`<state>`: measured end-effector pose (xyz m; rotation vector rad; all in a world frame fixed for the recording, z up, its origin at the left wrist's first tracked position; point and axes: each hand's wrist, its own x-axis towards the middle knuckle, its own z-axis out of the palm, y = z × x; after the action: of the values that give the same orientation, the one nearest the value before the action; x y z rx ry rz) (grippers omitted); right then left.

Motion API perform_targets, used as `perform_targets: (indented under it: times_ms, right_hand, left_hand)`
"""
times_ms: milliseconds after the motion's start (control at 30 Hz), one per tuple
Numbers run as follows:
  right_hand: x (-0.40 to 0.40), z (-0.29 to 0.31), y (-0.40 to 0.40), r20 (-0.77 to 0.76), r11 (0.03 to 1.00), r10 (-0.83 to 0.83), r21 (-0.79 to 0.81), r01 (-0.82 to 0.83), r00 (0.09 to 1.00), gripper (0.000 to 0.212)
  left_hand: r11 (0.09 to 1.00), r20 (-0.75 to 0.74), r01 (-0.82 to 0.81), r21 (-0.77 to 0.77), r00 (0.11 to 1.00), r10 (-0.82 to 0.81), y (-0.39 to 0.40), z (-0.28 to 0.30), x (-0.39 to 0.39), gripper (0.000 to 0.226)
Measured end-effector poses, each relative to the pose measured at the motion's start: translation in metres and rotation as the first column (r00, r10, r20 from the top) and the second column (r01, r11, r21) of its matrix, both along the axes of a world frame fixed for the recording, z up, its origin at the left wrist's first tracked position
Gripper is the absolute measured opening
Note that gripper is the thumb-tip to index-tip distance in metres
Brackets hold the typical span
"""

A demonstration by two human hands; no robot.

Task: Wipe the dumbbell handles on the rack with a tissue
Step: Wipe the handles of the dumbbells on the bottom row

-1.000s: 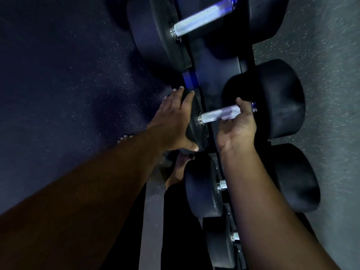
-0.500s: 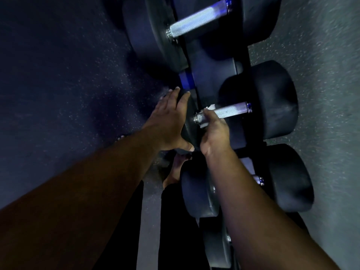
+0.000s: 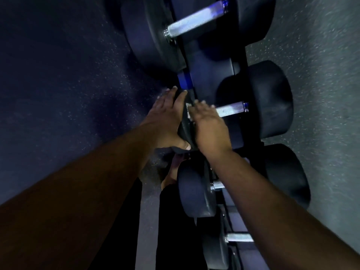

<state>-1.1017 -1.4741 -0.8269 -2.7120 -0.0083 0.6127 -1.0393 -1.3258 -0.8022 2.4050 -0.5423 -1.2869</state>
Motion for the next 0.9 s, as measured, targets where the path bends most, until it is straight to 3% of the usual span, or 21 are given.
perform_targets:
  times_ms: [67,100,167,267,433,533,633,700,900]
  right_hand:
    - [-0.007,-0.011,-0.010,-0.107,0.930,0.266,-0.234,-0.284,0.958,0.068]
    - [-0.011,-0.012,-0.020,-0.106,0.895,0.296,-0.315,-0.315,0.949,0.066]
    - [-0.019,-0.006,-0.043,-0.023,0.890,0.188,-0.418,-0.181,0.982,0.055]
    - [-0.028,0.003,-0.046,0.017,0.875,0.031,-0.483,-0.019,0.999,0.063]
    - [-0.002,-0.003,-0.020,-0.150,0.890,0.279,-0.329,-0.314,0.948,0.045]
    - [0.027,-0.002,-0.044,-0.215,0.877,0.204,-0.392,-0.276,0.955,0.047]
    - [0.011,-0.002,-0.046,-0.149,0.832,0.157,-0.513,-0.212,0.976,0.053]
    - [-0.008,-0.001,-0.035,-0.081,0.842,0.159,-0.510,-0.178,0.984,0.050]
    - [-0.014,-0.014,-0.019,-0.014,0.886,0.362,-0.305,-0.349,0.932,0.064]
  left_hand:
    - [1.000,0.000,0.003,0.009,1.000,-0.003,-0.001,0.001,0.000,0.158]
    - [1.000,0.003,0.001,0.010,1.000,-0.001,0.000,0.001,0.000,0.158]
    - [1.000,0.004,-0.004,0.004,1.000,0.004,0.001,-0.001,-0.001,0.159]
    - [1.000,0.007,-0.013,-0.007,1.000,0.013,0.000,0.000,-0.002,0.160]
    - [1.000,0.004,-0.012,-0.014,1.000,0.012,0.001,0.001,-0.001,0.158]
    - [0.999,0.004,-0.037,-0.034,0.999,0.037,0.003,0.000,-0.002,0.158]
    - [0.997,0.002,-0.050,-0.053,0.999,0.050,0.003,0.001,-0.001,0.157]
    - [0.997,0.011,-0.049,-0.062,0.999,0.050,0.003,0.002,-0.002,0.156]
    - [0.998,0.044,-0.031,-0.057,0.998,0.033,0.005,-0.001,-0.002,0.157]
